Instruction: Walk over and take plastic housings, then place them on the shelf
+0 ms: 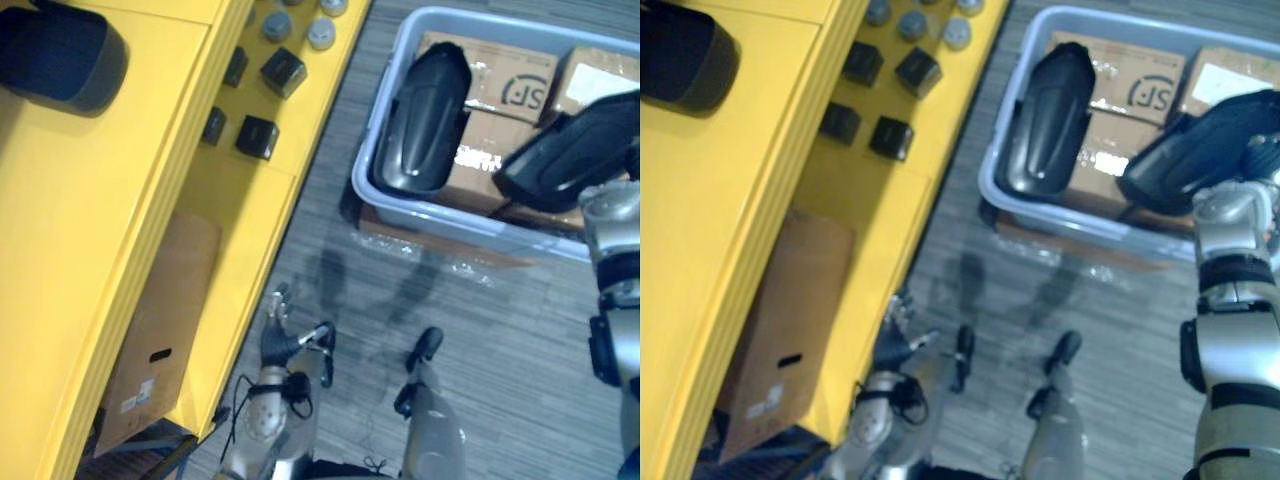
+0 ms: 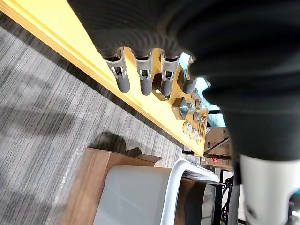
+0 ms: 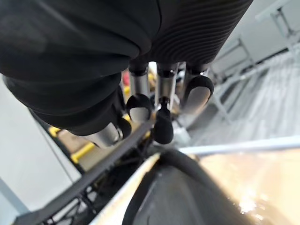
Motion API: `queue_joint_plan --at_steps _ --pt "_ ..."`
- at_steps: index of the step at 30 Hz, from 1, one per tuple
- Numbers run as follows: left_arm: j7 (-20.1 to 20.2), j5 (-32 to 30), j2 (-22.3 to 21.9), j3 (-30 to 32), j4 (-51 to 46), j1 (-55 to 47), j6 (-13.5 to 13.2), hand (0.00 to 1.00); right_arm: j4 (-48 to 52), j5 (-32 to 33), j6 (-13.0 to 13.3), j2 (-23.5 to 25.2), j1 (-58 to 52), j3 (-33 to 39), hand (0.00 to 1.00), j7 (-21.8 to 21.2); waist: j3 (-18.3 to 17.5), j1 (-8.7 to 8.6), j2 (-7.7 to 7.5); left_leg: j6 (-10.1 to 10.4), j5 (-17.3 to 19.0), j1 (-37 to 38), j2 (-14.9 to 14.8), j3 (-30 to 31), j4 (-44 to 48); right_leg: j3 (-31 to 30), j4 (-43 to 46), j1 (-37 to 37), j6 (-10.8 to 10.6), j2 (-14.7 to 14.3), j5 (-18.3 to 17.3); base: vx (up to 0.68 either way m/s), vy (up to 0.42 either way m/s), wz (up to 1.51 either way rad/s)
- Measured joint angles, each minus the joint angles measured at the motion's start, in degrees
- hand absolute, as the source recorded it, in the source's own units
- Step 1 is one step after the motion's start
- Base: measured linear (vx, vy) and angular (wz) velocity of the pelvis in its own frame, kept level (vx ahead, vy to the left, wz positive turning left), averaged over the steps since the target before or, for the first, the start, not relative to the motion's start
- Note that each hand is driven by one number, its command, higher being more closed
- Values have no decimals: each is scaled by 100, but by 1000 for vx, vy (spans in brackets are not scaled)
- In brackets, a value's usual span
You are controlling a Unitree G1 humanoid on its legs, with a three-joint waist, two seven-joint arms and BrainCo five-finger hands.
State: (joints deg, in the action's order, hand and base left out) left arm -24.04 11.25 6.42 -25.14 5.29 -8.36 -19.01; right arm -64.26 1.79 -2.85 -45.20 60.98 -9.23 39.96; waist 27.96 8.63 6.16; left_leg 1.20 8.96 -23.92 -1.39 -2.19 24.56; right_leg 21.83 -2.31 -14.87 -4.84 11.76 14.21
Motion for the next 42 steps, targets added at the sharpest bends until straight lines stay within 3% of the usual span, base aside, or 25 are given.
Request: queue_joint_plan --at_steps 5,10,11,20,27,38,41,42 --pt "0 0 2 23 -2 -3 -59 0 96 84 277 0 4 -1 100 270 -13 8 -28 0 0 0 3 16 -7 5 0 9 -4 1 4 0 0 0" --pt "29 0 36 40 -2 -3 -98 0 89 109 232 0 -10 -2 100 243 -20 12 -42 0 0 -1 4 16 -5 5 0 10 -4 1 3 0 0 0" --pt "44 0 55 39 -2 -3 -98 0 76 206 228 1 -32 -1 0 240 -20 12 -42 0 0 -3 4 16 -5 6 0 9 -3 0 3 0 0 0" --pt "33 0 165 31 -3 -3 -100 0 49 937 332 19 -377 168 0 406 -19 9 -44 2 2 -20 8 10 -7 4 0 -12 -4 2 1 0 0 0" --pt "-7 1 159 8 -2 2 -13 0 -45 2246 1073 267 -922 1034 0 253 -19 -84 -60 2 3 -194 12 -15 31 -20 4 -186 -9 8 2 -3 1 -2" --pt "-88 18 151 -84 83 0 29 0 -681 2628 1385 237 -823 1438 0 121 -18 -135 -64 -1 2 -283 30 -24 28 -46 18 -299 -20 29 16 0 0 0" --pt "-81 22 -46 -107 396 12 31 0 -969 2724 1414 88 -536 1653 0 7 -22 -136 -50 -3 0 -349 56 -10 44 -44 41 -359 -22 48 22 4 12 3" --pt "-75 23 -67 -114 397 12 28 0 -1152 2726 1427 -67 -363 1673 0 -12 -22 -106 33 -10 -4 -378 87 -6 52 -35 75 -390 -16 85 15 -28 33 7"
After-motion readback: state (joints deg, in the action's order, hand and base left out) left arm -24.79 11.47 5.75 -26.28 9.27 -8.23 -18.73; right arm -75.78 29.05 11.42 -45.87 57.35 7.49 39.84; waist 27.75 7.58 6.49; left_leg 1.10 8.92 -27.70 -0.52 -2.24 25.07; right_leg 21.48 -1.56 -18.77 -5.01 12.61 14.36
